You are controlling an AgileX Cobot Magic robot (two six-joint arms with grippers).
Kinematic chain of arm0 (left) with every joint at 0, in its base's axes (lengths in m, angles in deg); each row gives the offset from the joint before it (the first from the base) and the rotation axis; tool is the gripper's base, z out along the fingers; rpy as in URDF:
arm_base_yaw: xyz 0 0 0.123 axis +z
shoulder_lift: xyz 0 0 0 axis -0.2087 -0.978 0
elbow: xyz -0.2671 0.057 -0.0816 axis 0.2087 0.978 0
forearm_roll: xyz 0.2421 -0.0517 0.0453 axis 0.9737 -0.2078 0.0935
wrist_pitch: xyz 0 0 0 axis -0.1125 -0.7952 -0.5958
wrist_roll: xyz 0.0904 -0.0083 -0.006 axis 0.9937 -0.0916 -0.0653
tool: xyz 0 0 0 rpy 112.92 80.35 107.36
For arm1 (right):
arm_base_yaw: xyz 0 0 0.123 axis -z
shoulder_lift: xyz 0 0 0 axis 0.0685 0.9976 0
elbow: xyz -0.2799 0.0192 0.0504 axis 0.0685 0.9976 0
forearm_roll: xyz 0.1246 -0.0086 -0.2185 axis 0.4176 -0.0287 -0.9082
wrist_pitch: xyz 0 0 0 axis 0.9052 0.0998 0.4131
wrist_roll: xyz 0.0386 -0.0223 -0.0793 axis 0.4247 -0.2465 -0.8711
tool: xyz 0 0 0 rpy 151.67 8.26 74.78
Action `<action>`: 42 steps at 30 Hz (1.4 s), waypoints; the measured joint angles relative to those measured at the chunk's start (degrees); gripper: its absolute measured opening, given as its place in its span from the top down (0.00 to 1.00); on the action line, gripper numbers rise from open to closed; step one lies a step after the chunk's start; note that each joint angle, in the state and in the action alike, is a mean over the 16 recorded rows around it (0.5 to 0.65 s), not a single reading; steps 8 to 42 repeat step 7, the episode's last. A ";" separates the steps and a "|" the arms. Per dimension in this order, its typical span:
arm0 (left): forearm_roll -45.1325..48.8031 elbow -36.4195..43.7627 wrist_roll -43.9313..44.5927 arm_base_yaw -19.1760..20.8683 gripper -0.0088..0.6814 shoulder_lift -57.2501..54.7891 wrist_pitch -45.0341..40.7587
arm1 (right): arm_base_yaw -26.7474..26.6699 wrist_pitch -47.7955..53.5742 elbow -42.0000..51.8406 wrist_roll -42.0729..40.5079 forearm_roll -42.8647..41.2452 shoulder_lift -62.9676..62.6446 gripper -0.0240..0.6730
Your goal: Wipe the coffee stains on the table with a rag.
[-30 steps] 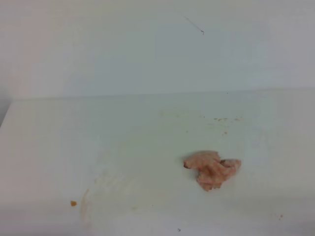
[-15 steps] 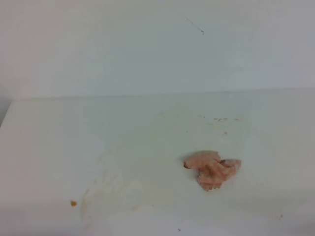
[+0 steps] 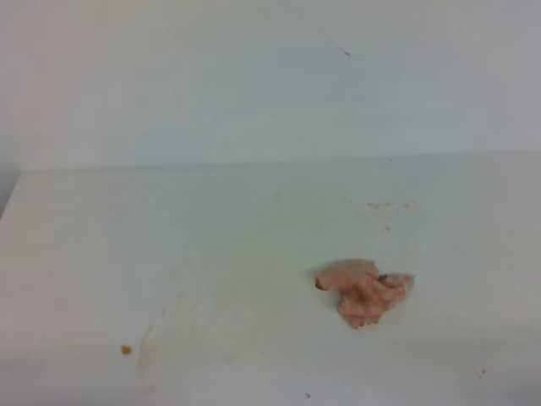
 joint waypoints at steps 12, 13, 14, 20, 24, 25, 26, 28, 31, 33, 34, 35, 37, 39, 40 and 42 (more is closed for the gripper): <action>0.00 0.03 0.00 0.00 0.99 0.02 0.07 | 0.00 -0.01 0.00 0.00 0.00 0.00 0.96; 0.00 0.03 0.00 0.00 0.99 0.02 0.07 | 0.00 -0.01 0.00 0.00 0.00 0.00 0.96; 0.00 0.03 0.00 0.00 0.99 0.02 0.07 | 0.00 -0.01 0.00 0.00 0.00 0.00 0.96; 0.00 0.03 0.00 0.00 0.99 0.02 0.07 | 0.00 -0.01 0.00 0.00 0.00 0.00 0.96; 0.00 0.03 0.00 0.00 0.99 0.02 0.07 | 0.00 -0.01 0.00 0.00 0.00 0.00 0.96; 0.00 0.03 0.00 0.00 0.99 0.02 0.07 | 0.00 -0.01 0.00 0.00 0.00 0.00 0.96; 0.00 0.03 0.00 0.00 0.99 0.02 0.07 | 0.00 -0.01 0.00 0.00 0.00 0.00 0.96; 0.00 0.03 0.00 0.00 0.99 0.02 0.07 | 0.00 -0.01 0.00 0.00 0.00 0.00 0.96; 0.00 0.03 0.00 0.00 0.99 0.02 0.07 | 0.00 -0.01 0.00 0.00 0.00 0.00 0.96; 0.00 0.03 0.00 0.00 0.99 0.02 0.07 | 0.00 -0.01 0.00 0.00 0.00 0.00 0.96; 0.00 0.03 0.00 0.00 0.99 0.02 0.07 | 0.00 -0.01 0.00 0.00 0.00 0.00 0.96; 0.00 0.03 0.00 0.00 0.99 0.02 0.07 | 0.00 -0.01 0.00 0.00 0.00 0.00 0.96; 0.00 0.03 0.00 0.00 0.99 0.02 0.07 | 0.00 -0.01 0.00 0.00 0.00 0.00 0.96; 0.00 0.03 0.00 0.00 0.99 0.02 0.07 | 0.00 -0.01 0.00 0.00 0.00 0.00 0.96; 0.00 0.03 0.00 0.00 0.99 0.02 0.07 | 0.00 -0.01 0.00 0.00 0.00 0.00 0.96; 0.00 0.03 0.00 0.00 0.99 0.02 0.07 | 0.00 -0.01 0.00 0.00 0.00 0.00 0.96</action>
